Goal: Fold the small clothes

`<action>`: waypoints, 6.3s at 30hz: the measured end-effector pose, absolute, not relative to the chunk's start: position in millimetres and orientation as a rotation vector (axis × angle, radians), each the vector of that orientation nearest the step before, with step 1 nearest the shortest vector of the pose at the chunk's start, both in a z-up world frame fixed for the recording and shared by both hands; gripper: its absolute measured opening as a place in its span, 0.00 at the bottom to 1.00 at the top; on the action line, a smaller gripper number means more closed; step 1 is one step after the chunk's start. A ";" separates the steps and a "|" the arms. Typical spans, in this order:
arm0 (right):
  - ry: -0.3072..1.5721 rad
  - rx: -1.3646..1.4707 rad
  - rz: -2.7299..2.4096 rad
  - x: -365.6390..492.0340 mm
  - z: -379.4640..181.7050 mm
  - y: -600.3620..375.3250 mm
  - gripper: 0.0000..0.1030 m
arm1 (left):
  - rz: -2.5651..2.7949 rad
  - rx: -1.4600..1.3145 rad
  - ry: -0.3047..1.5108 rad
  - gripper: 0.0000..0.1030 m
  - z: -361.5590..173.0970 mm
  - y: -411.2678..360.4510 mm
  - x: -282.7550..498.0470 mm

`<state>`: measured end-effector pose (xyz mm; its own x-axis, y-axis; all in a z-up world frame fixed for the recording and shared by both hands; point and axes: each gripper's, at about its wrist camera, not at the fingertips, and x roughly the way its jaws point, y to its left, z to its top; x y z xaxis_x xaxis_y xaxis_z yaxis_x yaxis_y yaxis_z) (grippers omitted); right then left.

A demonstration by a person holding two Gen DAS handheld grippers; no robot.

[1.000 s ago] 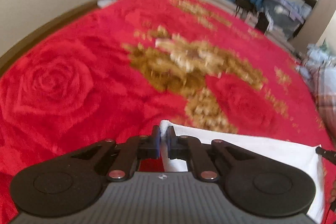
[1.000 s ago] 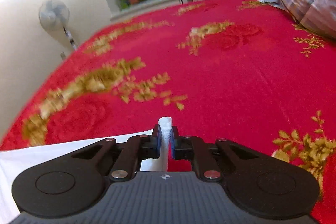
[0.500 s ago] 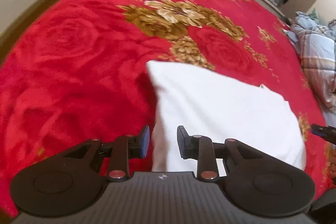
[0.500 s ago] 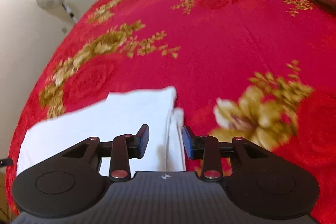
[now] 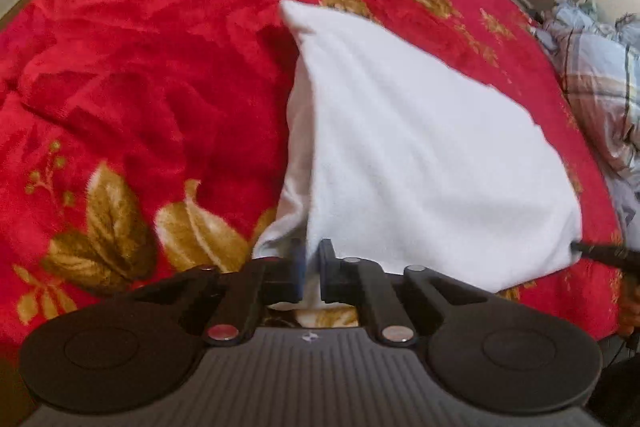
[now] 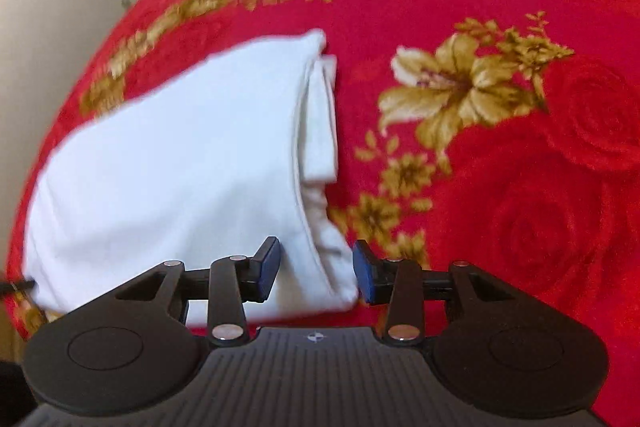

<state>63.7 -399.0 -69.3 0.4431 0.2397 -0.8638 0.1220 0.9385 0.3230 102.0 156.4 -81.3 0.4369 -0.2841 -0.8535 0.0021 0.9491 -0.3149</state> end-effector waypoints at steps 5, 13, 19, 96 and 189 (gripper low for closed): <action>1.059 0.440 0.098 50.8 -57.5 -410.4 0.03 | -0.168 -0.315 1.049 0.03 -68.4 164.8 93.3; 1.158 0.356 0.067 54.8 -70.2 -406.2 0.05 | -0.118 -0.254 1.107 0.18 -74.7 154.8 102.8; 0.905 0.112 0.115 46.0 -29.2 -376.3 0.26 | -0.292 -0.167 1.007 0.22 -57.4 121.1 96.2; 0.861 0.241 0.042 88.3 -9.8 -376.9 0.44 | -0.126 -0.431 1.073 0.07 -101.1 157.2 98.3; 0.829 0.380 0.141 115.3 -8.1 -424.7 0.44 | -0.555 0.067 1.036 0.60 -98.6 -74.9 153.1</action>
